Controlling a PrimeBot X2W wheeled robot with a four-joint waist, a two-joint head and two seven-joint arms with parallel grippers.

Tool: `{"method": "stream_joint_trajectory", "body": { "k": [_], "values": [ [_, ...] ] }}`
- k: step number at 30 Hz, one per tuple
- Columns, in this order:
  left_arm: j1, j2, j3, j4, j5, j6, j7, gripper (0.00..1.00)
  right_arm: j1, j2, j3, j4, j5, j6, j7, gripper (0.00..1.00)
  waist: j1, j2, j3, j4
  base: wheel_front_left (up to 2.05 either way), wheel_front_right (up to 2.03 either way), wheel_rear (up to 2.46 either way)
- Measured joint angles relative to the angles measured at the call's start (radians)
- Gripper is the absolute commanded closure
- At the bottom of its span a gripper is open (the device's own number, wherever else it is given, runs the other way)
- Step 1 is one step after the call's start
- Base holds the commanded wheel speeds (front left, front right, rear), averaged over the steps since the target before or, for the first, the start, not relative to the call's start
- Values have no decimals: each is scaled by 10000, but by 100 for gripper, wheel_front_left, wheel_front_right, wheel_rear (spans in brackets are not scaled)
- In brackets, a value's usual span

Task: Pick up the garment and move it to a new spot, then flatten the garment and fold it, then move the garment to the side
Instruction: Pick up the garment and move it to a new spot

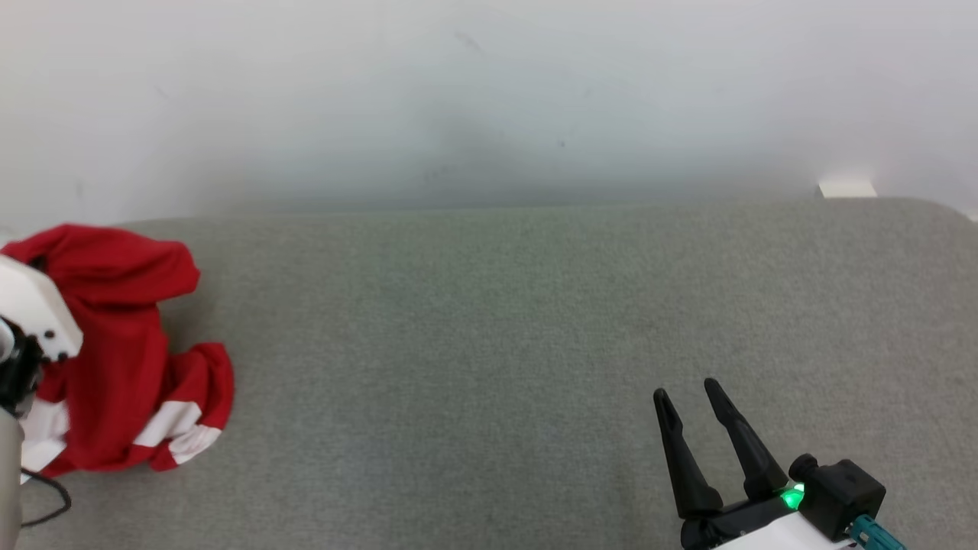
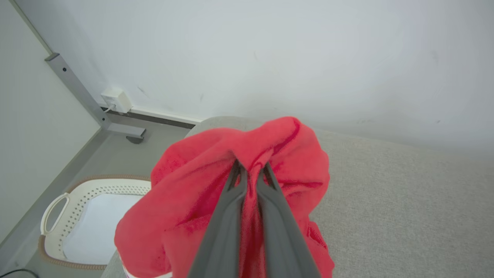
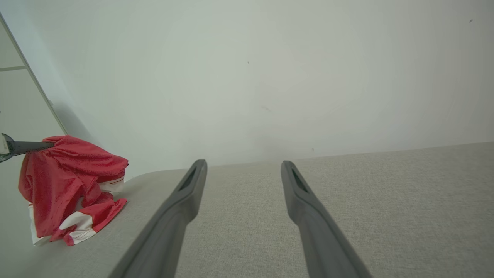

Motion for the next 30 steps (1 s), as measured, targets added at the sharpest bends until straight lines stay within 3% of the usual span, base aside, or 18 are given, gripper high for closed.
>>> {"method": "stream_joint_trajectory", "body": {
  "k": [5,12,22,30],
  "values": [
    [-459,-198,-892,-1091,-15,-31,-188,100,231,0,-6,12,0,0,0,0,0,0,-532,283,0,0,0],
    [-581,-702,-2155,-3358,-1022,-61,-395,100,362,8,-50,36,-148,0,0,0,-1,0,-996,291,0,0,0],
    [302,-1582,-2849,-6203,-2247,-61,-134,100,440,2,-508,-274,-420,-2,0,0,-1,0,-1142,-773,0,0,0],
    [1894,-2222,-3528,-7465,-2127,263,-430,100,402,6,-851,-642,-539,0,0,0,0,1,-820,-1840,0,0,0]
  ]
}}
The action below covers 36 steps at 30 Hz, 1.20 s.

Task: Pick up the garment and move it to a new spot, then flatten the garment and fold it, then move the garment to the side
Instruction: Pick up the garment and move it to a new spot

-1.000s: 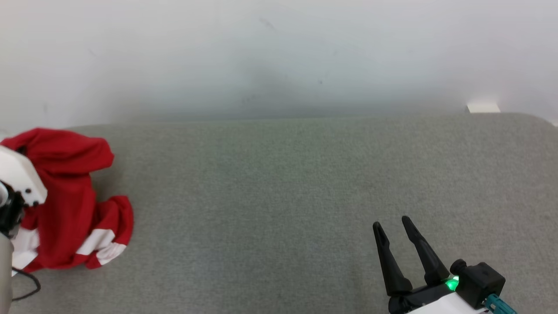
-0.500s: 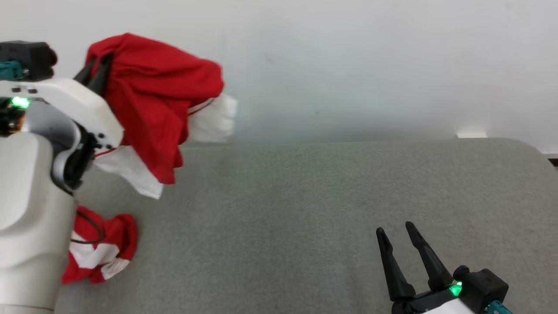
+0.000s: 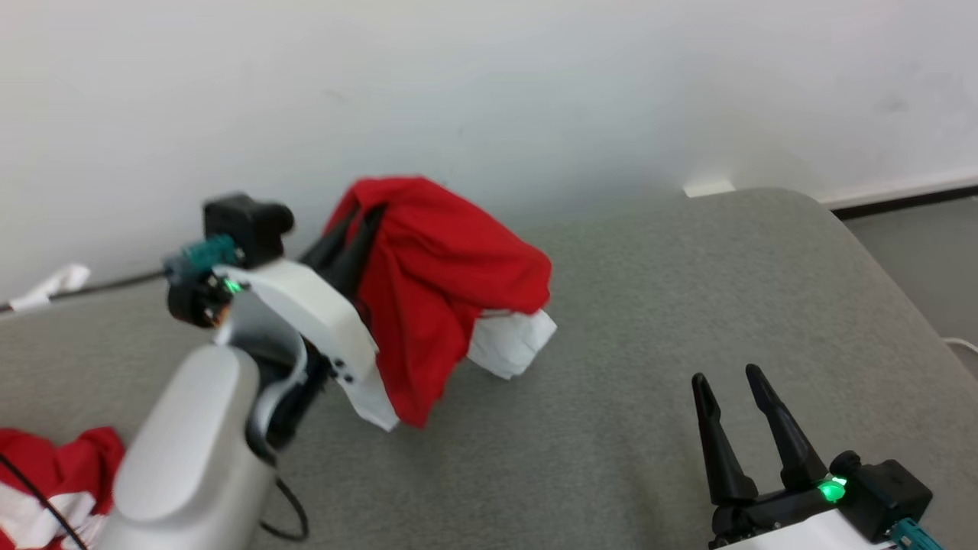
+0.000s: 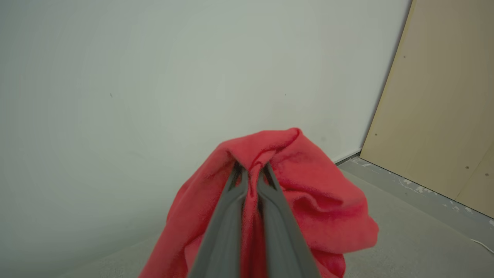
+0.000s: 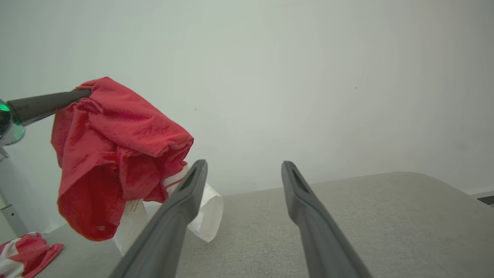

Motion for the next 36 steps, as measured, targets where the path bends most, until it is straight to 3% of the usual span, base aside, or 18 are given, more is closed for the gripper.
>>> {"method": "stream_joint_trajectory", "body": {
  "k": [5,11,13,15,20,26,29,36],
  "values": [
    [1128,-577,-491,257,245,378,-704,100,-56,-10,-71,-128,54,0,0,0,0,1,334,-654,0,0,0],
    [1734,-1478,-1174,2395,311,203,-1778,100,-226,-6,61,-40,77,0,0,0,0,0,791,-1159,0,0,0],
    [1743,-1720,-1513,3143,456,82,-2196,57,-293,-4,100,12,77,0,0,0,1,1,843,-1261,0,0,0],
    [1732,-1881,-1716,3712,449,-2,-2556,0,-332,-8,134,69,77,0,0,0,1,0,831,-1298,0,0,0],
    [1406,-2038,-2079,4454,451,-134,-3323,0,-345,-12,81,221,67,-2,0,0,0,0,664,-1098,0,0,0],
    [1143,-2125,-2056,4042,368,-142,-3701,0,-288,-6,-278,253,-13,-2,0,0,0,0,500,-537,0,0,0],
    [1064,-2006,-1783,3323,374,194,-3858,0,-301,-6,-437,132,-161,-2,0,0,0,1,443,-178,0,0,0],
    [1954,-1083,-616,1267,604,1114,-3992,0,-284,-8,-798,-56,-359,0,0,0,1,0,288,704,0,0,0]
  ]
}}
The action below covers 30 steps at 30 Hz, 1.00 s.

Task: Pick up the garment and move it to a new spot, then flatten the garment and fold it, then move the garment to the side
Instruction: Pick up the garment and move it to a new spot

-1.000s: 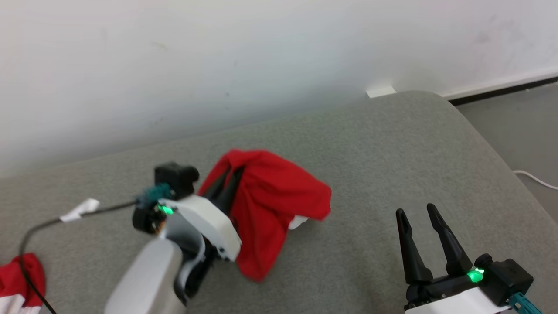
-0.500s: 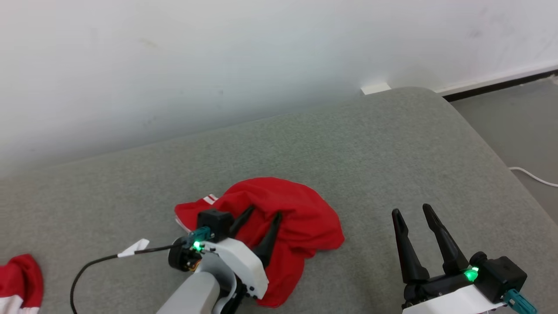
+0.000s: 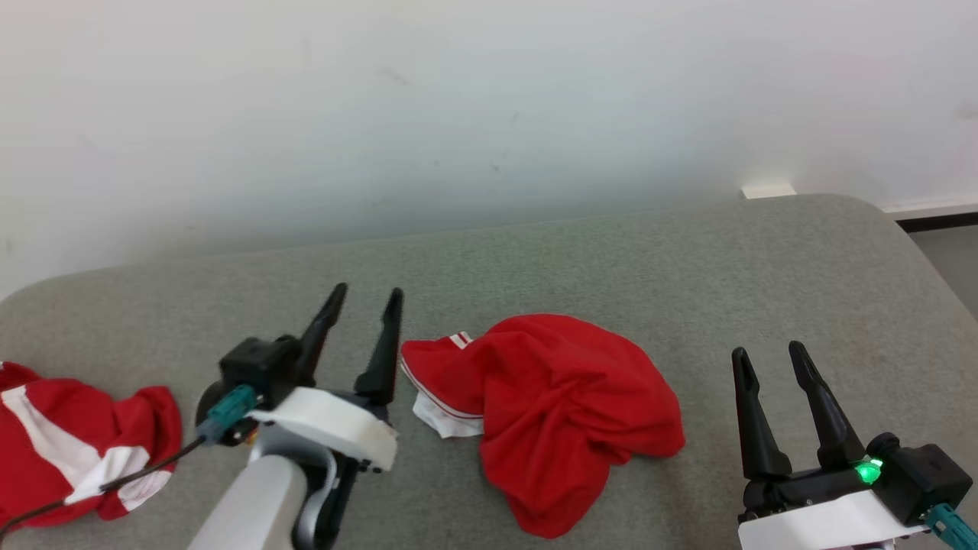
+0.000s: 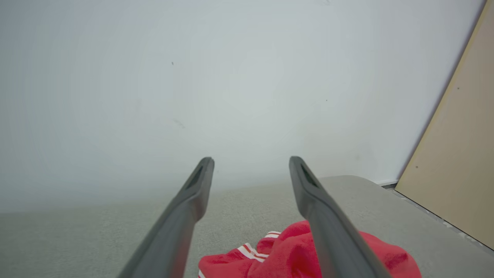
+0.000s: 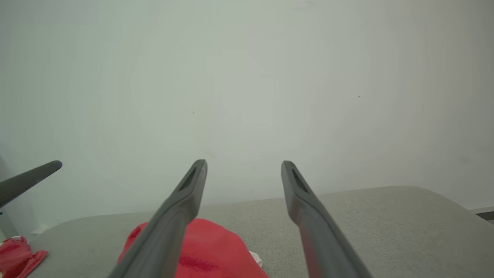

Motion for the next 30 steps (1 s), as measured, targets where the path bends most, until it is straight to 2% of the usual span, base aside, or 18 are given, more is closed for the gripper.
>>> {"method": "stream_joint_trajectory", "body": {
  "k": [5,12,20,26,30],
  "values": [
    [1537,372,1085,-1336,313,617,-6,0,210,2,-100,-190,0,0,0,0,0,-1,-64,482,0,0,0],
    [3399,-165,2266,-2441,692,840,-10,0,721,0,-44,-291,2,-2,0,0,0,0,-52,778,0,0,0],
    [4148,-813,2970,-2527,1225,293,-10,0,1052,4,-38,-280,-92,-2,0,0,0,0,33,819,0,0,0],
    [4173,-999,3177,-2433,1419,-59,-10,0,1016,-2,35,-232,-370,0,0,0,0,0,-25,825,0,0,0],
    [4161,-1078,3212,-2397,1513,-236,-10,0,1022,-173,466,324,-433,0,0,0,0,0,-34,957,0,0,0]
  ]
}}
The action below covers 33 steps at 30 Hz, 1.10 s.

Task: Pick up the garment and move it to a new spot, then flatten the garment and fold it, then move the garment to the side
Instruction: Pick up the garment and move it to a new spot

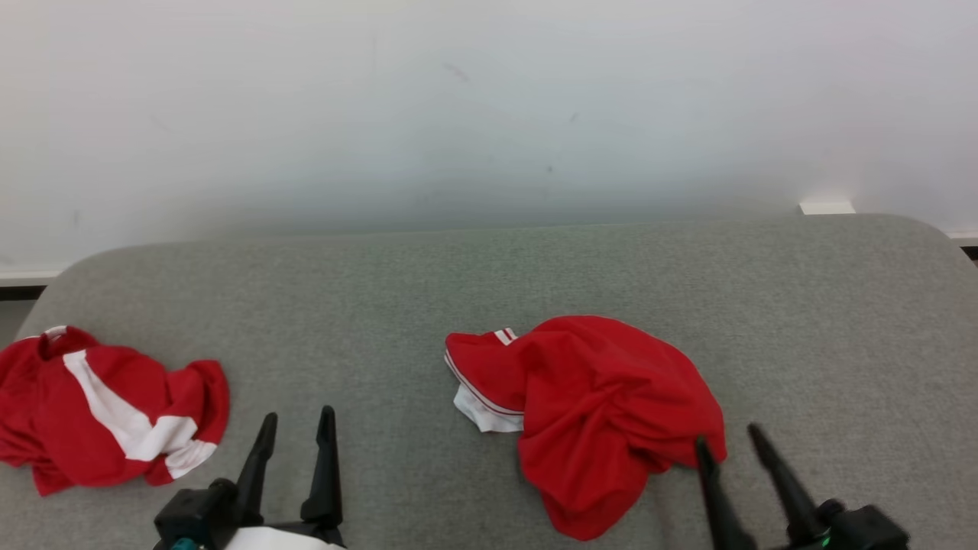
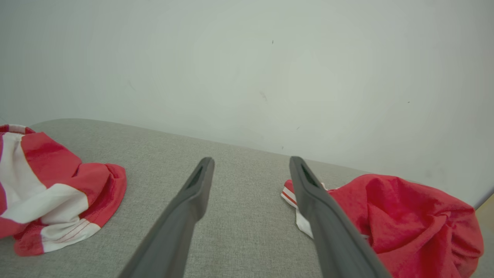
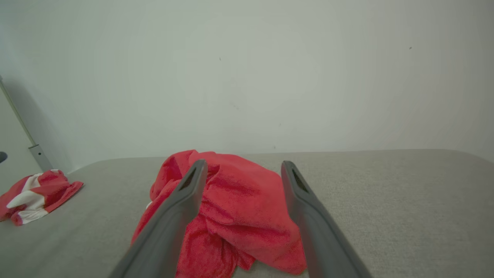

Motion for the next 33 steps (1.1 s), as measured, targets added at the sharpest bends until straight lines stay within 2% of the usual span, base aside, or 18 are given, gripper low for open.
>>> {"method": "stream_joint_trajectory", "body": {
  "k": [5,10,18,21,22,23,24,29,33],
  "values": [
    [-20,-44,-61,79,54,-111,0,0,12,-349,986,1429,345,0,284,0,0,0,17,350,0,0,0],
    [-68,-54,-161,127,-12,-153,0,0,-335,-360,1724,2769,817,0,802,0,0,0,49,837,0,0,0],
    [-110,-56,-276,221,-90,-67,-2,0,-1284,-67,2222,5064,1413,0,1091,0,0,0,94,1662,0,0,0],
    [-155,-56,-332,236,-107,-82,-2,0,-1732,56,2019,5868,1478,4,849,0,0,0,152,1891,0,0,0],
    [-168,-56,-345,230,-121,-77,-2,0,-1859,79,1921,6098,1480,4,765,7,0,0,174,1948,0,0,0],
    [-172,-54,-345,228,-134,-65,-2,0,-1975,104,1862,6309,1507,6,704,78,0,0,202,1987,0,0,0],
    [-172,-56,-341,228,-134,-65,-2,0,-2085,130,1802,6525,1528,6,690,100,0,0,228,2008,0,0,0],
    [-165,-56,-268,230,-192,0,-2,0,-2433,157,1841,6959,1580,6,410,100,0,0,248,1785,0,0,0],
    [-149,-58,-311,213,-268,25,-2,0,-2455,165,2257,6679,1684,4,420,100,0,0,161,1431,0,0,0]
  ]
}}
